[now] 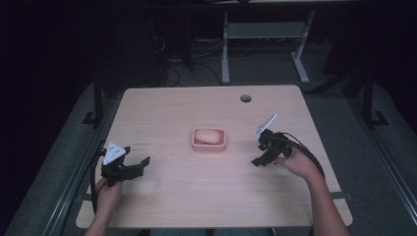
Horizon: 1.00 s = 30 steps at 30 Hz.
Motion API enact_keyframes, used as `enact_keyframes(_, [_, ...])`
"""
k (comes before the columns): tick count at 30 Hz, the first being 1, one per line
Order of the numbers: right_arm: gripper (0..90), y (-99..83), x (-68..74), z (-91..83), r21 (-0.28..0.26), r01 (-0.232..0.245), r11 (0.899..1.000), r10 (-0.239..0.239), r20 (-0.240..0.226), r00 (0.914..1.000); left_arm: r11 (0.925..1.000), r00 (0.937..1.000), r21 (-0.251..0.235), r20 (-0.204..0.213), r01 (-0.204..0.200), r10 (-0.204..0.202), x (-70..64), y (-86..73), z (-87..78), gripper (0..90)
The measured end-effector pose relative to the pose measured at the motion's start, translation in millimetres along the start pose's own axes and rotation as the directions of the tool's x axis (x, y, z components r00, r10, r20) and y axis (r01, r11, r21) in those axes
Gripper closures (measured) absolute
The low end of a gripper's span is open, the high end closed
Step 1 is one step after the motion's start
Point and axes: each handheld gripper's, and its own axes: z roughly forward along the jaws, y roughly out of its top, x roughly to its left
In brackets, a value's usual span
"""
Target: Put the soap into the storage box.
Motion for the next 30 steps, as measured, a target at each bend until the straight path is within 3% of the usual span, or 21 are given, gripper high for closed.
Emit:
enact_keyframes(18, [26.5, -37.1, 16.9, -4.6, -0.046, -0.024, 0.999, 0.025, 0.017, 0.9996, 1.0, 1.0, 0.001, 0.0, -0.008, 0.008, -0.5, -0.7, 0.4, 14.2])
enact_keyframes(25, [26.5, -54.4, 31.4, -7.1, -0.081, -0.042, 0.996, 0.045, 0.038, 0.9983, 0.9999, 0.9999, 0.006, -0.004, -0.01, 0.01, -0.6, -1.0, 0.2, 14.2])
enact_keyframes(30, [26.8, -68.0, 43.0, -8.0, -0.134, -0.054, 0.989, 0.062, 0.061, 0.9962, 0.9999, 0.9999, 0.009, -0.006, -0.011, 0.011, -0.4, -1.5, 0.5, 14.2])
